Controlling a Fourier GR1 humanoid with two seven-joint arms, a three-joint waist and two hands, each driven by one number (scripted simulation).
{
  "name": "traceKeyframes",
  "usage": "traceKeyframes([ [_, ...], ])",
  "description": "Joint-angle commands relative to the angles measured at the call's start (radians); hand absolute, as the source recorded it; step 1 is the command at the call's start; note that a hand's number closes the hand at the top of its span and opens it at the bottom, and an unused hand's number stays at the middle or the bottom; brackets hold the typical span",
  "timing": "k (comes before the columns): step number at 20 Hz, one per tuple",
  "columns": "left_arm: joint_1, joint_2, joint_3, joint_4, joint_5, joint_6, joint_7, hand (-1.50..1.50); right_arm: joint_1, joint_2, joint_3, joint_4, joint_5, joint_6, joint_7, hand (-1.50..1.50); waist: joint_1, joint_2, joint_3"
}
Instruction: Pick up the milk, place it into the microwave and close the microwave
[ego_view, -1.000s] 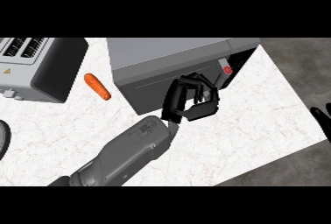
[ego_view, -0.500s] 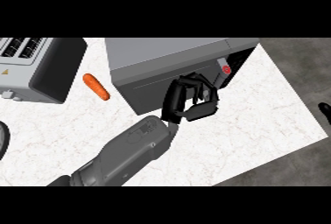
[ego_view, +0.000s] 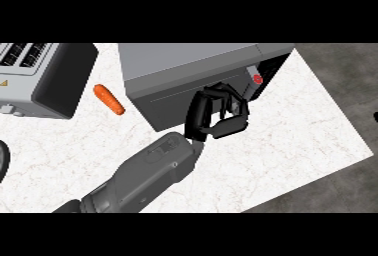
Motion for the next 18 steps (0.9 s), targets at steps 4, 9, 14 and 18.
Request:
traceKeyframes([
  [4, -0.082, 0.000, 0.043, 0.106, 0.037, -0.028, 0.004, 1.50, -0.005, -0.025, -0.026, 0.005, -0.031, -0.004, 0.021, -1.50, -0.013, 0.014, 0.000],
  [9, -0.081, 0.000, 0.032, 0.107, 0.056, -0.031, -0.016, 1.50, -0.027, -0.039, -0.025, 0.003, -0.071, 0.001, 0.035, -1.50, -0.008, 0.015, 0.000],
  [14, -0.077, 0.000, 0.020, 0.114, 0.075, -0.034, -0.034, 1.50, -0.030, -0.052, -0.004, -0.017, -0.118, 0.025, 0.052, -1.50, -0.017, 0.014, -0.001],
  [18, -0.080, 0.000, 0.010, 0.119, 0.087, -0.031, -0.049, 1.50, -0.043, -0.072, -0.007, -0.010, -0.150, 0.034, 0.065, -1.50, -0.012, 0.014, 0.000],
])
